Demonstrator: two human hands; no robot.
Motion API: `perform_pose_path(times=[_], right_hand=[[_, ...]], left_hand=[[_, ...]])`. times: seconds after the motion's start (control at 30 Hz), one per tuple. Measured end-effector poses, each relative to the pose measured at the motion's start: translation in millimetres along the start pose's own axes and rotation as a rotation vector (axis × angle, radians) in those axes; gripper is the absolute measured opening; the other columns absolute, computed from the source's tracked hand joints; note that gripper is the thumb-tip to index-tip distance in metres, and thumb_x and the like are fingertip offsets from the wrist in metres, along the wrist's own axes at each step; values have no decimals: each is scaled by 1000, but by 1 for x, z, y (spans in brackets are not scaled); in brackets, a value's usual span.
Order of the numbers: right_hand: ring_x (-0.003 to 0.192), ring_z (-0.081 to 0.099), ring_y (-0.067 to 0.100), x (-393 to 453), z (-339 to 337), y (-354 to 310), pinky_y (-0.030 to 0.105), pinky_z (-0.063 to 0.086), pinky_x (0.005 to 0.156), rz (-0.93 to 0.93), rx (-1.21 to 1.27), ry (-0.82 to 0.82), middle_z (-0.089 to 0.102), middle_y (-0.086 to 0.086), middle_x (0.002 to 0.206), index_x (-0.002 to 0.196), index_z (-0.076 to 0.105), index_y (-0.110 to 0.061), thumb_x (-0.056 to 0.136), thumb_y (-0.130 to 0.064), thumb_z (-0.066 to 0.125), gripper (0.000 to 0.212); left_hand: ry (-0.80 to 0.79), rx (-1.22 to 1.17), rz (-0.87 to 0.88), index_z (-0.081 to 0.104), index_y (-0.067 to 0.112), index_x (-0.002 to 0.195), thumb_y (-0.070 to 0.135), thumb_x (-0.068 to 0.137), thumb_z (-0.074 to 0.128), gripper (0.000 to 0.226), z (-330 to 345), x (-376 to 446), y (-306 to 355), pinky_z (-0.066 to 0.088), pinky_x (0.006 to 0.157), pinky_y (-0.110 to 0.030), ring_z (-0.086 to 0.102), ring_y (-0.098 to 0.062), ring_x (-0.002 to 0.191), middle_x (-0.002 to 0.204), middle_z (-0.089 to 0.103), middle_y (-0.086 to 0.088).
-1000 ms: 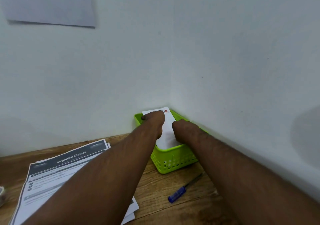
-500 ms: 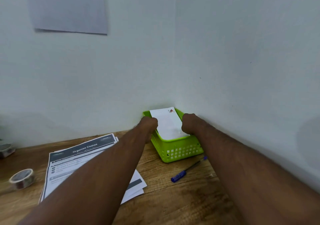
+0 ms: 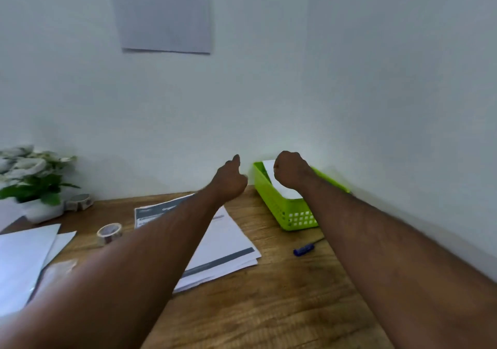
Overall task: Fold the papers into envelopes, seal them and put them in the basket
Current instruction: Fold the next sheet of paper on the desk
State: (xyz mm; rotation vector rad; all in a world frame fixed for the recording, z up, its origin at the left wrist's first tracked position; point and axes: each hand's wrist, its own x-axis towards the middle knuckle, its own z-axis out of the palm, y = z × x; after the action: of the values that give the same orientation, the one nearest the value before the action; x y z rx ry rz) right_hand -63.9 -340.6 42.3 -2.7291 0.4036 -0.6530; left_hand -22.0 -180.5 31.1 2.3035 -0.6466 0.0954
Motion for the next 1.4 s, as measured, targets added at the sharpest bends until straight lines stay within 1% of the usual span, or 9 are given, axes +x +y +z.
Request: perform_pose_path(times=[0.13, 0.3, 0.43, 0.6, 0.8, 0.93, 1.17, 1.3, 1.4], right_hand=[[87, 62, 29, -20, 31, -50, 27, 45, 72, -235, 64, -93, 66, 8, 83, 72, 62, -15, 83, -11, 52, 15], [100, 63, 28, -60, 88, -104, 33, 50, 84, -406, 36, -241, 70, 8, 105, 93, 71, -17, 86, -19, 52, 21], [115, 54, 25, -91, 115, -115, 37, 42, 99, -468, 14, -470, 61, 9, 124, 117, 63, -11, 94, -37, 50, 37], [114, 52, 26, -104, 126, -115, 40, 42, 96, -470, -13, -443, 57, 9, 122, 117, 58, -14, 96, -45, 44, 40], [106, 60, 15, -76, 114, -116, 28, 44, 88, -411, 116, -335, 66, -4, 118, 110, 70, -22, 91, -40, 56, 29], [105, 60, 18, -38, 124, -85, 21, 35, 80, -276, 156, -193, 68, 2, 114, 103, 72, -17, 89, -29, 61, 21], [117, 55, 22, -7, 160, -52, 27, 40, 96, -134, 257, -213, 60, 4, 127, 125, 58, -19, 83, -41, 68, 49], [105, 62, 18, -5, 156, -51, 33, 50, 92, -24, 625, -259, 63, -4, 114, 133, 49, -20, 73, -13, 79, 67], [98, 58, 16, -6, 150, -54, 23, 50, 74, 19, 767, -220, 58, -3, 102, 141, 41, -20, 72, 5, 76, 81]], left_hand=[[56, 53, 9, 40, 12, 146, 15, 96, 50, 51, -32, -41, -52, 23, 107, -21, 33, -20, 140, 152, 38, -7], [129, 171, -121, 58, 13, 133, 15, 93, 54, 40, -59, -88, -128, 32, 105, -26, 48, -23, 129, 140, 54, -9], [89, 202, -187, 60, 13, 131, 18, 94, 55, 37, -65, -112, -159, 34, 105, -25, 51, -21, 127, 138, 56, -6], [57, 233, -221, 63, 11, 126, 22, 93, 53, 36, -66, -106, -169, 39, 102, -27, 54, -24, 123, 134, 59, -9], [177, 289, -214, 71, 9, 101, 26, 85, 60, 26, -68, -77, -166, 48, 84, -30, 61, -28, 103, 109, 69, -12], [243, 298, -229, 69, 10, 111, 27, 85, 60, 33, -60, -68, -174, 46, 90, -33, 58, -30, 113, 120, 65, -12], [220, 463, -183, 60, 23, 126, 45, 86, 54, 47, -42, -54, -194, 40, 100, -38, 47, -32, 124, 130, 58, -13], [192, 475, -240, 42, 26, 142, 50, 87, 52, 61, -40, -50, -199, 30, 106, -40, 39, -34, 131, 139, 51, -11], [227, 397, -213, 40, 23, 142, 47, 86, 58, 64, -42, -49, -200, 30, 106, -39, 39, -33, 131, 140, 50, -8]])
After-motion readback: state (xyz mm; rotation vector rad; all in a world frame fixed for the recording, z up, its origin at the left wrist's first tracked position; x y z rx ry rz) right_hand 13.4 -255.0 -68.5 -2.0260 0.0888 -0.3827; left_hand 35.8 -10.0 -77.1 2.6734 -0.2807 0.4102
